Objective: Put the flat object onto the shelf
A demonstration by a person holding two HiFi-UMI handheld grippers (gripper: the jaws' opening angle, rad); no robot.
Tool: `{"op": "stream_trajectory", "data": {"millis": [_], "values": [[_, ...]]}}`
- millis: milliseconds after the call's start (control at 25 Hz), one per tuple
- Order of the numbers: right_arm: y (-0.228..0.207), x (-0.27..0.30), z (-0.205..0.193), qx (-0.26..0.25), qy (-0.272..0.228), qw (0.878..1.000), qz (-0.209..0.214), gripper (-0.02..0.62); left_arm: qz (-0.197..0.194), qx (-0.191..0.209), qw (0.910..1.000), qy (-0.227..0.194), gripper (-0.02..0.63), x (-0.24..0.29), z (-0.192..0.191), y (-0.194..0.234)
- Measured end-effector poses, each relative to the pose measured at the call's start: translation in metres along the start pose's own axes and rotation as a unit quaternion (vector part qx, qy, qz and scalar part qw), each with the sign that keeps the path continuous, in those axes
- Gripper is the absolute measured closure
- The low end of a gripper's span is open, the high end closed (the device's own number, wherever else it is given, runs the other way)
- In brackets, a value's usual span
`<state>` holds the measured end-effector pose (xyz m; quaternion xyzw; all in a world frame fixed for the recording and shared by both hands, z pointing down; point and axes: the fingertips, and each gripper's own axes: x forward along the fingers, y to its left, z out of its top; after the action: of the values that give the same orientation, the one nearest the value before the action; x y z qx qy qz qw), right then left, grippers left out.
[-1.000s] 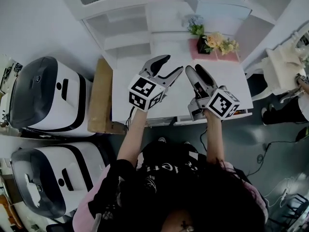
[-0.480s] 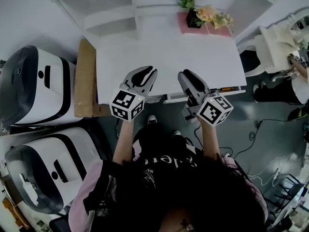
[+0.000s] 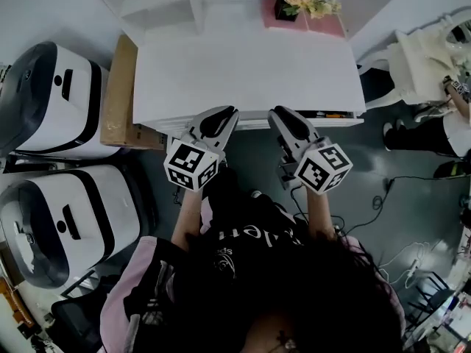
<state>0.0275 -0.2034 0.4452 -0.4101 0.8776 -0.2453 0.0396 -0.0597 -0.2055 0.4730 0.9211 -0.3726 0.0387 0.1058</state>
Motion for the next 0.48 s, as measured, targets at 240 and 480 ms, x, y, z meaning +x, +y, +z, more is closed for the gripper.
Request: {"op": "stream_trajectory", "data": {"millis": [240,480], "values": [[0.014,-0.058,-0.022,-0.019,0.019,0.999,0.032,0.497,0.027,-0.002,0.9996,0.001,0.563,-0.022,-0.016,-0.066],[0.04,-0.103,-0.053,-0.045,0.042,0.996,0.066,0.5,0.049,-0.014,0.9987,-0.005,0.563,-0.05,-0.034,-0.124]]}}
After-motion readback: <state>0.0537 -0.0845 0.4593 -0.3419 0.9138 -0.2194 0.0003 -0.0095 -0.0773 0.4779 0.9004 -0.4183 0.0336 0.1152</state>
